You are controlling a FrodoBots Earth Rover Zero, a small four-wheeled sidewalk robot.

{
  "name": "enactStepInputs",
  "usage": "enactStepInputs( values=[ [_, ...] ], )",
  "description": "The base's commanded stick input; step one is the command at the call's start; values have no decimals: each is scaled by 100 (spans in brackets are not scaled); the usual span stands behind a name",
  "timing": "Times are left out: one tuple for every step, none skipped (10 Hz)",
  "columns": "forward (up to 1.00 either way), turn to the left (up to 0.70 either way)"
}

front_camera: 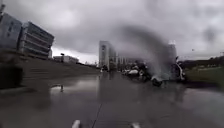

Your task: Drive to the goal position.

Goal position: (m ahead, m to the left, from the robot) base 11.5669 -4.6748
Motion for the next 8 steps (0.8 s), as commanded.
enactStepInputs(
  values=[
    [70, 0],
    [70, 0],
    [70, 0],
    [70, 0],
    [70, 0],
    [70, 0],
    [70, 0],
    [70, 0]
  ],
)
